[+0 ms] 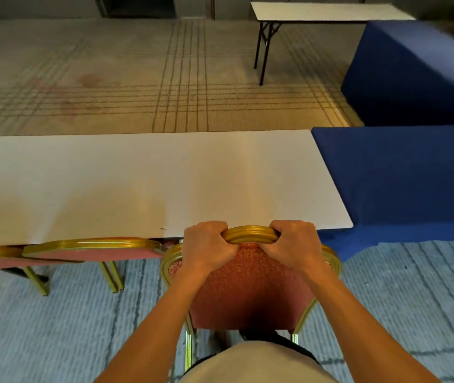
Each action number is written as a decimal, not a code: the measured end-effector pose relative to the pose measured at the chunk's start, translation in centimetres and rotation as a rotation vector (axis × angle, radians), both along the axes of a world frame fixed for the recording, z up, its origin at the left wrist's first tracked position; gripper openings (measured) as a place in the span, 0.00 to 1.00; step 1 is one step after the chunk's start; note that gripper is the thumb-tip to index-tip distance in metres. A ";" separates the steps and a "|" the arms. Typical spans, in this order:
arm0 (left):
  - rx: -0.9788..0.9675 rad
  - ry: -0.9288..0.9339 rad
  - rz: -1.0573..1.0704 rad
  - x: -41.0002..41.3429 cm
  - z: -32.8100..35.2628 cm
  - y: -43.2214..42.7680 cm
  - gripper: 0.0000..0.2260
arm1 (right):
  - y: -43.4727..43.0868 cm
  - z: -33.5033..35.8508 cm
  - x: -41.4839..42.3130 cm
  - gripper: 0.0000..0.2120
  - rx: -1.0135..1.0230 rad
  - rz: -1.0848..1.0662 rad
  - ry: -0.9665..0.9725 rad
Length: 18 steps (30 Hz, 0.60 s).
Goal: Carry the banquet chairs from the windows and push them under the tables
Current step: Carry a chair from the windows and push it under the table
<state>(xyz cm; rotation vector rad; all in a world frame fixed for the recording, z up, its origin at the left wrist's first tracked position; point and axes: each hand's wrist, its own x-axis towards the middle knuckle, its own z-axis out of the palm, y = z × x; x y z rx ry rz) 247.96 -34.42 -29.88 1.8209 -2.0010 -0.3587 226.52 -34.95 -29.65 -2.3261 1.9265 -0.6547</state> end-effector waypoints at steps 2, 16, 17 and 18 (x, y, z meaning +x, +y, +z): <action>0.001 -0.008 0.007 0.0 -0.1 -2.9 0.14 | -2.9 0.0 0.1 0.21 0.050 0.013 -0.003; 0.020 -0.045 0.040 -0.7 -0.8 -16.8 0.17 | -18.1 -1.8 -0.9 0.18 0.008 0.112 -0.052; 0.031 -0.044 0.045 -0.6 -1.1 -16.9 0.17 | -18.4 -2.1 -0.9 0.18 0.018 0.116 -0.052; 0.046 -0.042 0.055 -0.4 -1.3 -17.0 0.16 | -18.5 -2.2 -0.5 0.18 0.031 0.115 -0.052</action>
